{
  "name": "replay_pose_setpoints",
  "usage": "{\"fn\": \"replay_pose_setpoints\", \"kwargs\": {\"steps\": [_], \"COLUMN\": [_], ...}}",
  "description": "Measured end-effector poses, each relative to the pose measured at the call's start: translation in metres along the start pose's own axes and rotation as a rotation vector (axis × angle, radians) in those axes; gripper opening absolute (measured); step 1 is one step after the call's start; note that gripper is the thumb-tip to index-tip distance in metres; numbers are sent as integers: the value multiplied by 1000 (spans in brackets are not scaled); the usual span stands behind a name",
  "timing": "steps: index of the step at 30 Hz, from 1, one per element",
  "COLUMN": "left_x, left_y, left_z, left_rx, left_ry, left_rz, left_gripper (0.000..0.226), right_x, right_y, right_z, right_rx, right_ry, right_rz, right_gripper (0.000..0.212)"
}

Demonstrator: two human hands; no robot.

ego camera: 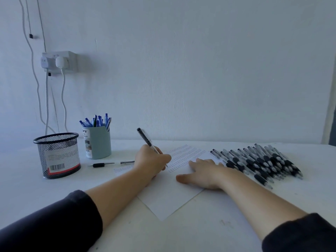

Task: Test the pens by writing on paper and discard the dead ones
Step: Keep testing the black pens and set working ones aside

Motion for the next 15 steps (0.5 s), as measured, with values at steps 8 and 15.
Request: {"fn": "replay_pose_setpoints", "kwargs": {"steps": [8, 15], "left_x": [0, 0], "left_y": [0, -3], "left_z": [0, 0], "left_rx": [5, -13], "left_ry": [-20, -41], "left_rz": [-75, -129], "left_gripper": [19, 10], "right_x": [1, 1], "right_y": [0, -1], "right_z": [0, 0], "right_rx": [-11, -14], "right_ry": [10, 13], "right_rz": [16, 26], "right_gripper": [85, 86]}}
Point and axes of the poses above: each hand's wrist, its own z-axis away from the middle knuckle, its own y-axis out of the back of the hand, x = y × z, the point moved 4 cm from there along -z, towards the middle knuckle, and after that the axes turned 13 degrees about z, right-handed, at the moved point
